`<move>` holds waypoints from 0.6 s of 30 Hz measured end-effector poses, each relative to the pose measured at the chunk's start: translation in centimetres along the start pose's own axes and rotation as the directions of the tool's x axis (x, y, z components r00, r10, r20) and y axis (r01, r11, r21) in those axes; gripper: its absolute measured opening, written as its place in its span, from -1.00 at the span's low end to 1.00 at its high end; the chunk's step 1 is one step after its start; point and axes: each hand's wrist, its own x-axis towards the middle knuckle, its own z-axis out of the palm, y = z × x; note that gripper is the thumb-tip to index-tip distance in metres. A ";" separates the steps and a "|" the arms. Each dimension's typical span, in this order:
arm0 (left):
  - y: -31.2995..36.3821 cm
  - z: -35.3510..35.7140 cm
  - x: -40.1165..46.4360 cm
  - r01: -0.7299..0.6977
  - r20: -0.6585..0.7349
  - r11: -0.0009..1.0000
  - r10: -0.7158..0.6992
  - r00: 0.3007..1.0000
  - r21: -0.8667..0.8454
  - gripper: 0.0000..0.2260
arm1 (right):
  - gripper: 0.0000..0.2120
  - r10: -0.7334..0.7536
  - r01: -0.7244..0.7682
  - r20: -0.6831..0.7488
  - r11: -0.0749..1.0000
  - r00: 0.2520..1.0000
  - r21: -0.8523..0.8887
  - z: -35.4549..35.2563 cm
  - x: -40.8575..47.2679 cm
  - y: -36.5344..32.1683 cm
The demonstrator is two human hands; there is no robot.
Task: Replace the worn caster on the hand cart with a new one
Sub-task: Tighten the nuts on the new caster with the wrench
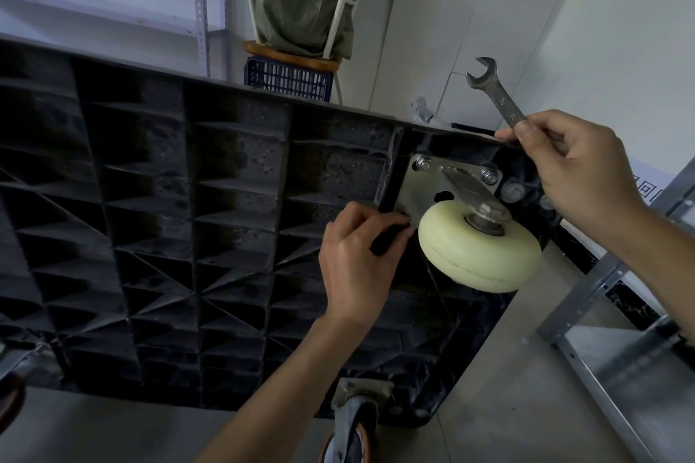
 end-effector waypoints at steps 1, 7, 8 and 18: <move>-0.1 0.0 -0.1 -0.008 0.008 1.000 0.008 1.000 0.000 -0.82 | -0.71 -0.001 0.001 -0.004 1.000 1.000 0.000 0.0 0.0 -0.1; 0.2 -0.2 -0.2 0.051 -0.015 0.999 -0.051 0.999 0.003 -0.81 | -0.70 0.007 -0.007 -0.009 1.000 1.000 0.014 0.1 0.0 -0.2; 0.2 -0.1 -0.1 0.044 -0.019 0.999 -0.044 0.999 0.018 -0.85 | -0.70 0.008 -0.008 -0.009 1.000 1.000 0.017 0.1 0.0 -0.2; 0.5 -0.1 -0.1 0.008 -0.021 0.995 -0.006 1.000 0.096 -0.81 | -0.72 0.016 -0.016 -0.014 1.000 1.000 0.010 0.1 0.0 -0.3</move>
